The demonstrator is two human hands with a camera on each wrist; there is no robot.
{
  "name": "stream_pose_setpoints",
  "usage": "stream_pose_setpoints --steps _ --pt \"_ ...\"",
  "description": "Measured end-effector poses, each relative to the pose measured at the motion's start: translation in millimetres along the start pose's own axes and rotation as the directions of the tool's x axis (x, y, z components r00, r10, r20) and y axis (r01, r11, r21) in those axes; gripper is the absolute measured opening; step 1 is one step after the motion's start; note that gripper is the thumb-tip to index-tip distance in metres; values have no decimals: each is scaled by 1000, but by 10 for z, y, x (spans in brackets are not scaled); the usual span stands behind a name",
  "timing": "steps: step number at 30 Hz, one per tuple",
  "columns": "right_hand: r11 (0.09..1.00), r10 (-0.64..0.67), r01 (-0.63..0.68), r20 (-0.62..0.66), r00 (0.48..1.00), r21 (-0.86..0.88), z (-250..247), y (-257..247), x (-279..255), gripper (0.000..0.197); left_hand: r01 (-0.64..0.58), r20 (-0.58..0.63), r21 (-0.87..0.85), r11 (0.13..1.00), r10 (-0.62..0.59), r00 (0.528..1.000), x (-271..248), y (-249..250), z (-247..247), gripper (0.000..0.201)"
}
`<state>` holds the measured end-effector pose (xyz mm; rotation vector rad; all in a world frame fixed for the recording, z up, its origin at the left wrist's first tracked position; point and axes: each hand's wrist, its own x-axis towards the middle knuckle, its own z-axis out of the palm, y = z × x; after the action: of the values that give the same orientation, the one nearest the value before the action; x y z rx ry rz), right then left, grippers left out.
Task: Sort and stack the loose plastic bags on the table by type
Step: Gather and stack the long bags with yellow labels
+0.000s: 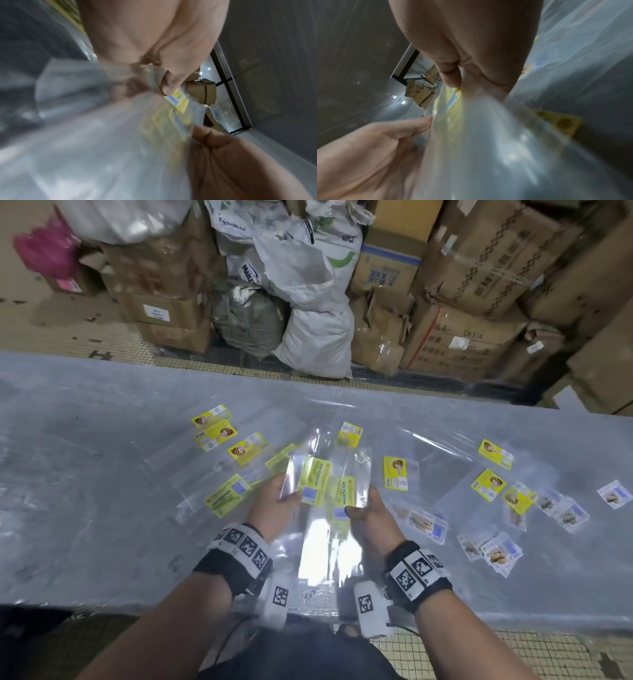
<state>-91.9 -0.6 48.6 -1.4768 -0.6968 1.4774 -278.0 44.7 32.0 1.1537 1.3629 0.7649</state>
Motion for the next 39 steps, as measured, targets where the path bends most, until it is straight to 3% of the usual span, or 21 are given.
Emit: stream_pose_setpoints --steps 2,6,9,12,16,18,20,22,23,25,30,33,39 --pt "1000 -4 4 -9 1000 1 130 91 73 44 62 4 10 998 -62 998 -28 12 107 49" --pt "996 57 -60 -52 997 -68 268 148 118 44 64 3 22 998 -64 998 -43 -39 195 62" --pt "990 21 -27 -46 999 -139 330 60 47 62 76 -42 7 997 -75 996 -14 -100 215 55" --pt "978 -29 32 18 999 -208 334 60 23 46 35 -32 -71 997 -38 999 -36 -82 234 44" --pt "965 -35 52 71 997 -257 205 114 96 42 17 30 -102 995 -14 999 -7 -146 123 28" --pt "970 -30 52 93 995 -239 166 60 96 36 6 -67 65 998 -1 998 48 -190 -59 28" --pt "981 -22 41 104 994 -190 140 24 96 36 4 -195 433 901 89 977 133 -271 -318 45" --pt "986 -21 38 104 994 -163 99 61 127 44 127 -279 717 686 115 953 171 -344 -567 64" --pt "989 -13 28 105 994 -146 81 84 146 44 211 -318 767 606 74 945 185 -388 -668 73" --pt "993 2 9 94 996 -122 69 121 170 40 319 -361 767 557 -37 932 176 -441 -802 85" --pt "997 12 -7 69 998 -75 70 156 206 36 342 -349 799 494 -81 934 181 -395 -915 93" --pt "997 2 3 67 998 -76 54 183 234 41 353 -368 790 501 -74 927 177 -361 -906 92" --pt "998 -8 11 60 998 -57 6 217 276 40 281 -319 699 658 -65 946 193 -295 -872 85"
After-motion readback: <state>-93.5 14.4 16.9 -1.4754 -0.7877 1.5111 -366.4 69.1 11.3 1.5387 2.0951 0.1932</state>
